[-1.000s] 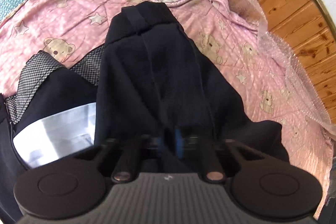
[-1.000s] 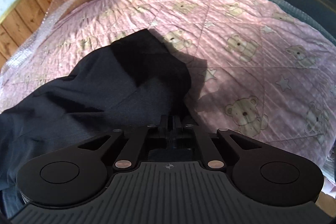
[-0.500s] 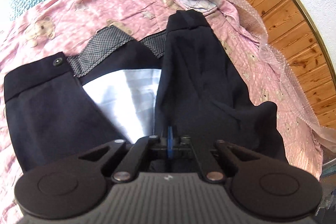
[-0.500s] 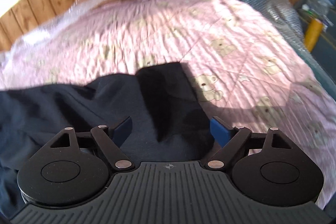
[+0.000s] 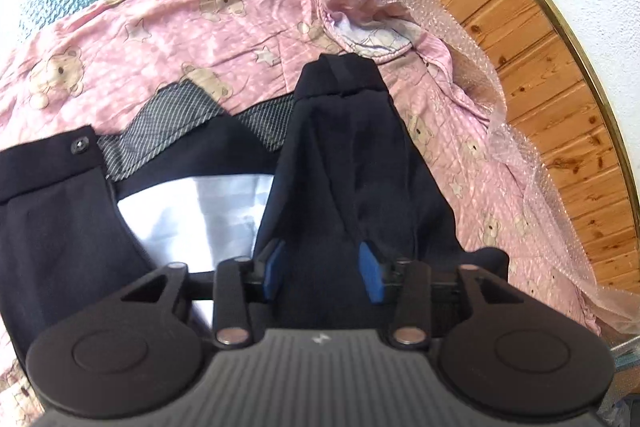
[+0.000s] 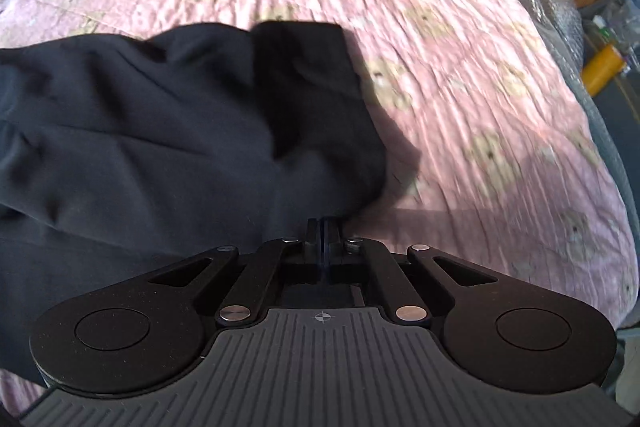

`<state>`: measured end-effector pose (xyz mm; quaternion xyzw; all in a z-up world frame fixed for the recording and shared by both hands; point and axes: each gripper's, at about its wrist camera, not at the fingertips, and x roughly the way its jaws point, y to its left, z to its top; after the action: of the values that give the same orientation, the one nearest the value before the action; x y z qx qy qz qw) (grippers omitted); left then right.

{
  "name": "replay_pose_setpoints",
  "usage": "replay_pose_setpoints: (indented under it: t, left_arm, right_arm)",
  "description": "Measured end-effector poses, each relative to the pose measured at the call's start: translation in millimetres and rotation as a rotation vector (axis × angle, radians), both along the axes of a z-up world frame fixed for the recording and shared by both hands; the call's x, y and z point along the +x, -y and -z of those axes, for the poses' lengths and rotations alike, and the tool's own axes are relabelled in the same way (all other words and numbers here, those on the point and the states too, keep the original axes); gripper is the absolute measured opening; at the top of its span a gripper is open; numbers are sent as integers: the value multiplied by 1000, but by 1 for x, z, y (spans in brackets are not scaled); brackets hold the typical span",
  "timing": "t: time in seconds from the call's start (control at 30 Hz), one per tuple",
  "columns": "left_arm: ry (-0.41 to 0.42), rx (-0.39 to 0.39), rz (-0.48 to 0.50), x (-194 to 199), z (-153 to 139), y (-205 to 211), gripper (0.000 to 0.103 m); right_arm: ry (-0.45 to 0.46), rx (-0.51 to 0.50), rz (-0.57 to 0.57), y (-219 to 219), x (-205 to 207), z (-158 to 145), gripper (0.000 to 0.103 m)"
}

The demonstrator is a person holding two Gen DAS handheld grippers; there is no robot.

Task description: Fold clothes

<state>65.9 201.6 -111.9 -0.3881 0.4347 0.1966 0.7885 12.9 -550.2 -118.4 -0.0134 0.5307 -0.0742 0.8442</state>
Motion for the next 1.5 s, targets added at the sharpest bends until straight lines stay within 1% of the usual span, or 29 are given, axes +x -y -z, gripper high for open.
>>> replay_pose_setpoints:
  t: [0.07, 0.1, 0.13, 0.17, 0.2, 0.23, 0.3, 0.33, 0.4, 0.47, 0.53, 0.6, 0.63, 0.67, 0.7, 0.73, 0.8, 0.87, 0.9, 0.93, 1.0, 1.07, 1.23, 1.27, 1.3, 1.33, 1.37, 1.43, 1.5]
  left_arm:
    - [-21, 3, -10, 21, 3, -3, 57]
    - [-27, -7, -8, 31, 6, -3, 59]
    - [-41, -23, -1, 41, 10, -3, 66]
    - [-61, -40, 7, 51, 15, -3, 68]
    - [-91, -47, 4, 60, 21, -2, 67]
    - [-122, -44, -1, 67, 26, -1, 59]
    - [-151, -26, 32, 76, 34, 6, 17]
    - [-154, -16, 49, 79, 36, 9, 2]
    - [-111, 14, 72, 74, 28, 17, 0]
    - [-35, 12, 86, 59, 10, 21, 0]
    - [-3, 20, 72, 44, 2, 8, 0]
    - [15, 32, 52, 31, -3, -10, 1]
    - [25, 38, 42, 24, -5, -19, 5]
    - [34, 44, 32, 17, -7, -27, 17]
    - [44, 50, 23, 10, -9, -36, 25]
    - [38, 61, 7, 10, -7, -50, 41]
    - [46, 53, 1, 21, 1, -77, 45]
    - [77, -26, 49, 36, 11, -90, 57]
    - [86, -65, 90, 43, 16, -91, 58]
    - [75, -68, 129, 51, 22, -89, 58]
    - [13, -7, 155, 63, 31, -82, 58]
    - [-16, -5, 147, 69, 39, -82, 58]
    - [9, -68, 113, 64, 48, -85, 58]
    - [17, -81, 114, 64, 49, -86, 54]
    - [26, -100, 126, 65, 50, -87, 44]
    - [35, -122, 148, 67, 51, -87, 10]
    - [50, -122, 166, 69, 48, -87, 3]
    - [98, -98, 183, 67, 35, -84, 2]
    - [168, -102, 175, 55, 13, -83, 2]
  right_arm:
    - [18, 14, 35, 5, -4, -2, 5]
    - [29, 19, 48, 6, -5, -4, 10]
    - [41, 23, 60, 6, -6, -5, 15]
    - [54, 21, 68, 5, -6, -7, 18]
    - [66, 17, 76, 3, -6, -8, 27]
    - [80, 10, 79, 0, -6, -9, 37]
    - [110, -5, 81, -7, -5, -13, 44]
    - [124, -17, 77, -11, -5, -15, 46]
    - [158, -46, 51, -22, -4, -21, 48]
    - [193, -69, 23, -34, -3, -26, 48]
    - [235, -86, -7, -50, -1, -34, 48]
    - [270, -97, -32, -66, 1, -41, 49]
    - [280, -93, -42, -75, 1, -45, 50]
    - [287, -87, -51, -84, 1, -49, 50]
    - [294, -81, -60, -93, 1, -53, 52]
    - [298, -78, -68, -105, -1, -56, 54]
    - [298, -81, -90, -129, -9, -64, 58]
    - [301, -86, -120, -155, -23, -72, 64]
    - [301, -89, -133, -167, -31, -76, 69]
    - [299, -95, -143, -177, -39, -78, 71]
    - [296, -109, -162, -198, -55, -81, 73]
    - [291, -121, -170, -215, -70, -82, 73]
    - [290, -78, -120, -239, -92, -84, 74]
    - [288, -61, -114, -244, -93, -83, 74]
    - [286, -46, -127, -254, -93, -81, 74]
    - [286, -39, -153, -266, -91, -79, 74]
    - [289, -37, -190, -280, -89, -77, 74]
    - [299, -29, -273, -311, -79, -75, 74]
    - [315, -11, -346, -340, -69, -75, 74]
